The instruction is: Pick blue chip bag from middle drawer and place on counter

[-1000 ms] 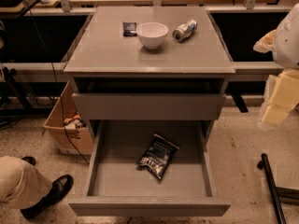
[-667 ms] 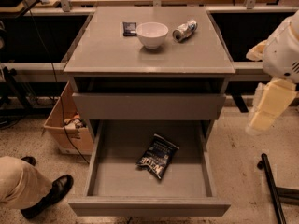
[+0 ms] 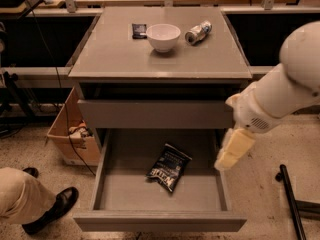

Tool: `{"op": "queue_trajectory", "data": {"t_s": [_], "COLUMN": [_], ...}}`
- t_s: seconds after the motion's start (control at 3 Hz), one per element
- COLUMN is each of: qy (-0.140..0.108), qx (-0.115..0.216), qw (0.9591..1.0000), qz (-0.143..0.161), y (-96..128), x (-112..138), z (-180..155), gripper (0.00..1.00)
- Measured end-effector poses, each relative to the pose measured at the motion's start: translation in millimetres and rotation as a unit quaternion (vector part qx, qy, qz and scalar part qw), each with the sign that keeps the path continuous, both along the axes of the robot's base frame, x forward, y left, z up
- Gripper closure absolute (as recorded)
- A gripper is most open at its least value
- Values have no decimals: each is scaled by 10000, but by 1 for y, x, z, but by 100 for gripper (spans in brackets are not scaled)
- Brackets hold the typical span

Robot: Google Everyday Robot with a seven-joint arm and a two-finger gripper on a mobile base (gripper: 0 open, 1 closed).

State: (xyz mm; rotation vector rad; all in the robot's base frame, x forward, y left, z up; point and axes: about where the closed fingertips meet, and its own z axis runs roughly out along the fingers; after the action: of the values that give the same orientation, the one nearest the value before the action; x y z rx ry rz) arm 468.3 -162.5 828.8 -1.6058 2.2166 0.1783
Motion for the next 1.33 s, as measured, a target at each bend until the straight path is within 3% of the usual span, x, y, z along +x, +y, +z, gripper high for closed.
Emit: {"op": "queue_trajectory", "data": {"t_s": [0.67, 1.33], "qy": [383, 407], "qx": [650, 851], "qw": [9971, 9954], "qz": [-45, -146], "y": [70, 83], "x": [21, 22], "z": [-118, -144], "gripper": [0, 0]}}
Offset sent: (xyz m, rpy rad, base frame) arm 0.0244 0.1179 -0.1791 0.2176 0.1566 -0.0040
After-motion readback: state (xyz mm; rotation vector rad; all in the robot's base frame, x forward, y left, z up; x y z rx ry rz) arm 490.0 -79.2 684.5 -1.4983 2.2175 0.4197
